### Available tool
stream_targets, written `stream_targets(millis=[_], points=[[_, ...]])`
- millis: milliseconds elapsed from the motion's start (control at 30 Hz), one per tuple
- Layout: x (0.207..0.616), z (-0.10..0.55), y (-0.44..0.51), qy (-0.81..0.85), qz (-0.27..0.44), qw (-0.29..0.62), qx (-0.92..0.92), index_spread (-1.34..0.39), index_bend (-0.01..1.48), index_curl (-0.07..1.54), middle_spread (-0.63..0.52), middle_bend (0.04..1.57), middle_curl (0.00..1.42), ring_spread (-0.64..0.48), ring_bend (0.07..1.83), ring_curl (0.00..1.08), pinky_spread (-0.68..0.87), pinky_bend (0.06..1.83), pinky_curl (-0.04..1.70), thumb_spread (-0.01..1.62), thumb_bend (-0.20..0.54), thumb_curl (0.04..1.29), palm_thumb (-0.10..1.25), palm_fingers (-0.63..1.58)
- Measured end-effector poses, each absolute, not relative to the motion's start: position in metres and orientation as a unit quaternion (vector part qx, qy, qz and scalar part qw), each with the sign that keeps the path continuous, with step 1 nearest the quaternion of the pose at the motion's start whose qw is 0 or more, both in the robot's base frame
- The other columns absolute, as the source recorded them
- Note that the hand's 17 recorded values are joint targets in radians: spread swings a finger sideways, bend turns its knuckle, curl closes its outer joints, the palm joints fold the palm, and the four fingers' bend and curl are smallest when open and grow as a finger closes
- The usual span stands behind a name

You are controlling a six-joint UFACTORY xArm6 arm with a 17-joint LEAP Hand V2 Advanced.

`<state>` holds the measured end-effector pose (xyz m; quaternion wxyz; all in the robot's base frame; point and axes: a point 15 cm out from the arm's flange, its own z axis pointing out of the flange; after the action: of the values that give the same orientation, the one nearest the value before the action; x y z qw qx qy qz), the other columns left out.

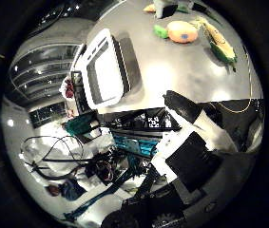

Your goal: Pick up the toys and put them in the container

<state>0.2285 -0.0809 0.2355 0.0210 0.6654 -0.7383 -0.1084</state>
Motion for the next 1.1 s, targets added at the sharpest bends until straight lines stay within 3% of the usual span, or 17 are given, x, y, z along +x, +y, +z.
stream_targets(millis=[300,567,867,1100], points=[[0.246,0.242,-0.084,-0.731,-0.093,0.020,0.676,-0.50,0.19,0.36,-0.06,0.19,0.31,0.10,0.20,0.20,0.39,0.24,0.28,1.10,-0.017,0.33,0.88,0.38],[0.293,0.264,-0.127,-0.755,-0.072,0.007,0.651,-0.46,0.16,0.34,-0.06,0.20,0.32,0.09,0.21,0.21,0.39,0.25,0.28,1.10,-0.020,0.34,0.86,0.37],[0.345,0.255,-0.238,-0.819,-0.057,-0.012,0.571,-0.35,0.13,0.26,-0.04,0.27,0.35,0.09,0.30,0.24,0.38,0.33,0.30,1.08,-0.035,0.31,0.66,0.29],[0.364,0.208,-0.272,-0.844,-0.046,-0.036,0.534,-0.29,0.15,0.25,-0.01,0.29,0.35,0.11,0.33,0.24,0.38,0.36,0.30,1.06,-0.023,0.31,0.62,0.25]])
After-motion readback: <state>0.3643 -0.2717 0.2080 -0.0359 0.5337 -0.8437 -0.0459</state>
